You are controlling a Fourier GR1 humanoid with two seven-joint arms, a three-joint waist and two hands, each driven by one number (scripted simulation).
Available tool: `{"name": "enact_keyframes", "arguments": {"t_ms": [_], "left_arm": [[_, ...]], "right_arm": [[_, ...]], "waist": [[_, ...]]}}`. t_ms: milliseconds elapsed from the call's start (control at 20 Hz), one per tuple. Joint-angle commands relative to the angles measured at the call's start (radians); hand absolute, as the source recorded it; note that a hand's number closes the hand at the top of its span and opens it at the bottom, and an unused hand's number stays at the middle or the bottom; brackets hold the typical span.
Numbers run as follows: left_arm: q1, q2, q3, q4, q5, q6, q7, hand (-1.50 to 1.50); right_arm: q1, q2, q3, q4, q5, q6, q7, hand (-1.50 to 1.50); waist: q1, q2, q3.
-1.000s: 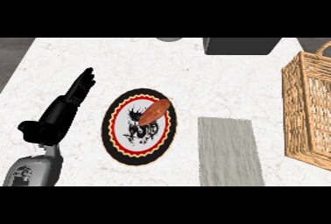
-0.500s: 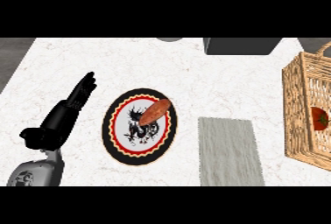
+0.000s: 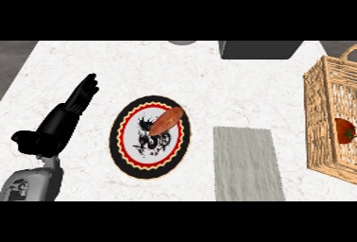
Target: Pick the tomato from the placemat and place it in the basket
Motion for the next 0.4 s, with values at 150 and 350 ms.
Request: {"name": "enact_keyframes", "arguments": {"t_ms": [150, 350], "left_arm": [[-0.040, -0.024, -0.013, 0.001, -0.009, 0.024, 0.073, 0.00], [-0.049, -0.009, 0.000, -0.009, 0.007, 0.007, 0.065, 0.00]], "right_arm": [[-0.043, -0.038, -0.098, -0.009, -0.158, 0.064, 0.121, -1.50], [-0.054, -0.129, -0.162, 0.133, -0.237, 0.160, 0.135, -1.50]], "waist": [[-0.010, -0.002, -0.001], [-0.003, 0.001, 0.000]]}}
